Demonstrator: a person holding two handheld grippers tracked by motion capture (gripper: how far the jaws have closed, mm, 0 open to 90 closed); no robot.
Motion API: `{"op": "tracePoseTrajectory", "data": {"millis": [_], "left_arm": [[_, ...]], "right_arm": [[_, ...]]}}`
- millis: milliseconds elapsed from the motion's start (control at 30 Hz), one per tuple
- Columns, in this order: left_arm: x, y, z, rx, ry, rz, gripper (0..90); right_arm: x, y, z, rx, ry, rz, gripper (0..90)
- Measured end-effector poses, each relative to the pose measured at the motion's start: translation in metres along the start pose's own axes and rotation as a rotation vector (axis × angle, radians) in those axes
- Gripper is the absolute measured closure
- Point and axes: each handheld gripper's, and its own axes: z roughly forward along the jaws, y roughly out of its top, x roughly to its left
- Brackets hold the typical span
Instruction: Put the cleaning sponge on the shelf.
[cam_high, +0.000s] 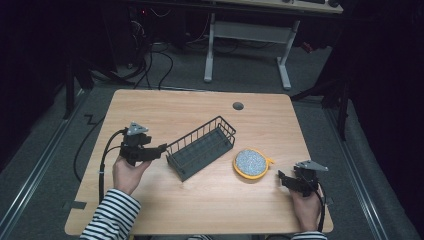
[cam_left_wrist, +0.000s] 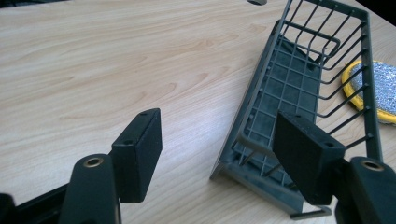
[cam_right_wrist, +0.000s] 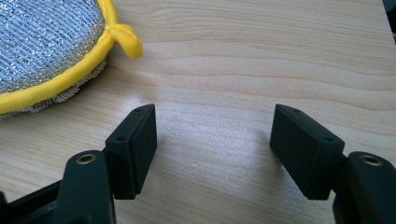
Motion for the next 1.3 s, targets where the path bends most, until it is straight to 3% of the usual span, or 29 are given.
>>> {"op": "tracePoseTrajectory", "data": {"millis": [367,700,1067,1300], "left_arm": [[0.022,-0.028,-0.009,-0.006,0.031,-0.073,34.1],[0.037,-0.056,-0.001,0.028,0.089,-0.113,34.0],[0.047,-0.077,0.012,0.068,0.155,-0.135,34.1],[0.049,-0.084,0.022,0.087,0.207,-0.108,34.0]], "right_arm": [[0.0,0.0,0.0,0.0,-0.001,-0.003,32.1],[0.001,0.0,0.0,0.001,-0.002,-0.003,32.1],[0.001,0.0,0.0,-0.001,0.002,-0.008,32.4],[0.001,0.0,0.0,-0.002,0.004,-0.001,33.6]]}}
